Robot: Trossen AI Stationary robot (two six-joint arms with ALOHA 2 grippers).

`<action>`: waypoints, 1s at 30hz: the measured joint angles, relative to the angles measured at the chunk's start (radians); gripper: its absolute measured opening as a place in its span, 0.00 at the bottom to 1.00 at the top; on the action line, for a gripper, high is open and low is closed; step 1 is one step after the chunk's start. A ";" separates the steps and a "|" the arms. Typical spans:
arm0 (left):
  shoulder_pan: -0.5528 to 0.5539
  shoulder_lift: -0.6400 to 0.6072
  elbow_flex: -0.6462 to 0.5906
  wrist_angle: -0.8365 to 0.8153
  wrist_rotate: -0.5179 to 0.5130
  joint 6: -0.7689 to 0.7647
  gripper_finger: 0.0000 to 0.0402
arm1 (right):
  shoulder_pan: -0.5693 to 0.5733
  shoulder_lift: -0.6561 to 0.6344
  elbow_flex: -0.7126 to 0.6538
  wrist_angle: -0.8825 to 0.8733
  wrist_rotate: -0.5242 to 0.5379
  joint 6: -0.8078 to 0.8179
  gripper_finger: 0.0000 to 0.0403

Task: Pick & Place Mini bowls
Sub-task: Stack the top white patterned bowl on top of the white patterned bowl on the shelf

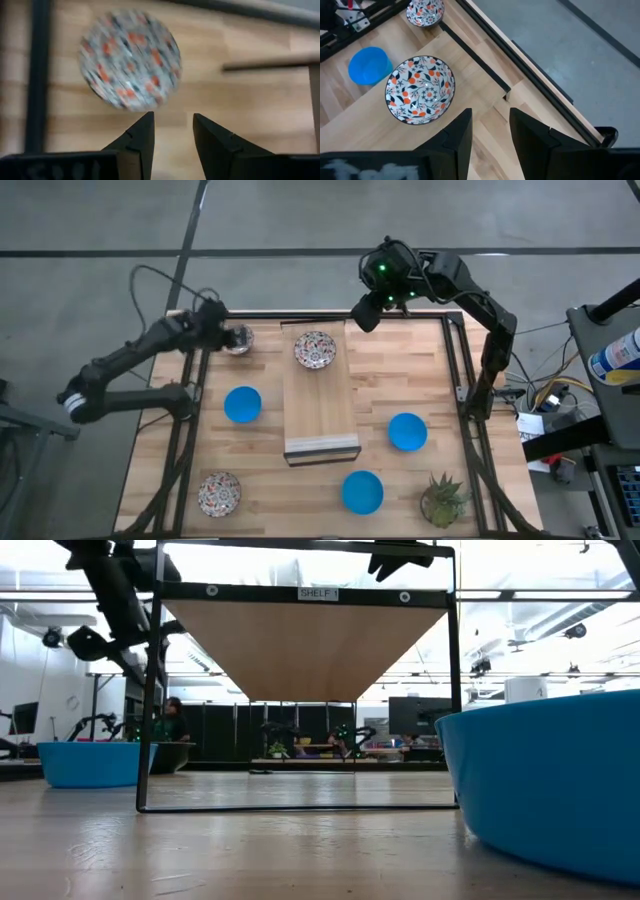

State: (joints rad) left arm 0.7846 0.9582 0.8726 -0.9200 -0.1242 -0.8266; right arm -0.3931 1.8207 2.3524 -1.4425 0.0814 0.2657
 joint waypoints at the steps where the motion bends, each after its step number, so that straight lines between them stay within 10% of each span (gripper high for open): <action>1: 0.051 0.020 0.020 -0.004 -0.001 0.050 0.31 | 0.000 -0.001 0.000 0.000 0.000 0.000 0.32; 10: 0.332 0.214 0.134 -0.135 0.034 0.228 0.31 | 0.002 -0.001 0.000 0.011 -0.002 0.015 0.31; 30: 0.293 0.439 0.118 -0.158 0.111 0.043 0.31 | 0.002 0.000 0.000 0.027 -0.002 -0.062 0.30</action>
State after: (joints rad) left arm 1.0779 1.3968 0.9909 -1.0784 -0.0127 -0.7835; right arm -0.3908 1.8206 2.3521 -1.4151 0.0799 0.2038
